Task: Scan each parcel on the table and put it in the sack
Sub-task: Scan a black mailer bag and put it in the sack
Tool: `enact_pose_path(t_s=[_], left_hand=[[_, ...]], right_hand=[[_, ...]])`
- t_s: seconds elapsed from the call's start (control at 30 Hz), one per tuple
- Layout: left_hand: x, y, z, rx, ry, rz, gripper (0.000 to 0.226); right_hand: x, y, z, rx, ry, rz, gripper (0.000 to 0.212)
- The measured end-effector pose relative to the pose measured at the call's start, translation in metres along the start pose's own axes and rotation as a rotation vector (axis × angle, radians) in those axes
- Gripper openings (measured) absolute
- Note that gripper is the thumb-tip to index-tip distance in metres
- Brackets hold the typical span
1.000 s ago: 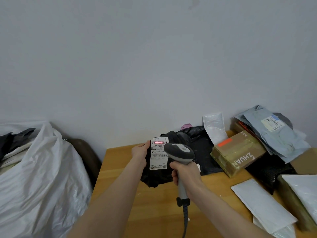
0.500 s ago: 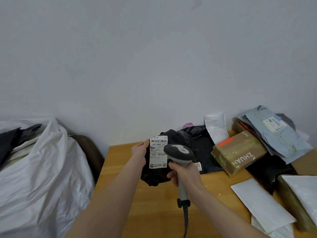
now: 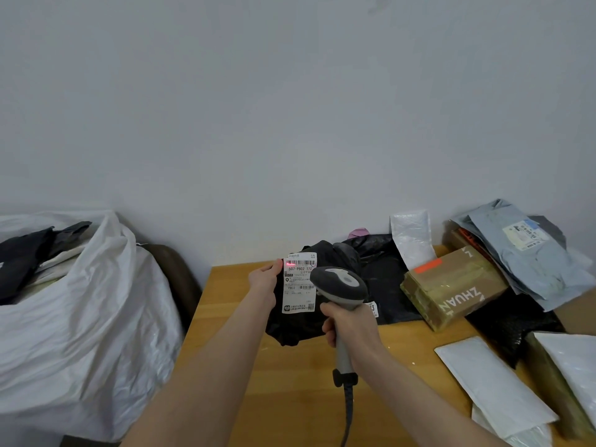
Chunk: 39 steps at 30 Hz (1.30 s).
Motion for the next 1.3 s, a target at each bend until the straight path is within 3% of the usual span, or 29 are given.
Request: enact_pose_path(t_s=[0.37, 0.63, 0.87, 1.1, 1.2, 1.3], left_hand=[[0.008, 0.005, -0.035, 0.043, 0.012, 0.029, 0.03], [0.078, 0.0, -0.103, 0.061, 0.134, 0.204, 0.018], [0.188, -0.03, -0.237, 0.175, 0.262, 0.432, 0.022], [0.312, -0.077, -0.424, 0.361, 0.287, 0.654, 0.014], [0.337, -0.099, -0.502, 0.48, 0.282, 0.681, 0.013], [0.329, -0.132, -0.559, 0.579, 0.263, 0.6, 0.012]], right_hand=[[0.007, -0.006, 0.027, -0.069, 0.053, 0.016, 0.015], [-0.044, -0.038, 0.102, -0.113, 0.042, -0.157, 0.012], [-0.09, -0.069, 0.246, -0.106, 0.031, -0.3, 0.02], [-0.123, -0.07, 0.431, -0.228, 0.055, -0.365, 0.015], [-0.122, -0.07, 0.485, -0.248, 0.084, -0.344, 0.016], [-0.109, -0.074, 0.515, -0.242, 0.095, -0.302, 0.016]])
Point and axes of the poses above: each hand's wrist, its own y-axis away from the middle knuckle, its own z-axis out of the palm, x = y × z, the point moved 4 cm from there along -y, towards the middle knuckle, and after that the axes turned 4 degrees about z, right-handed, at the moved point
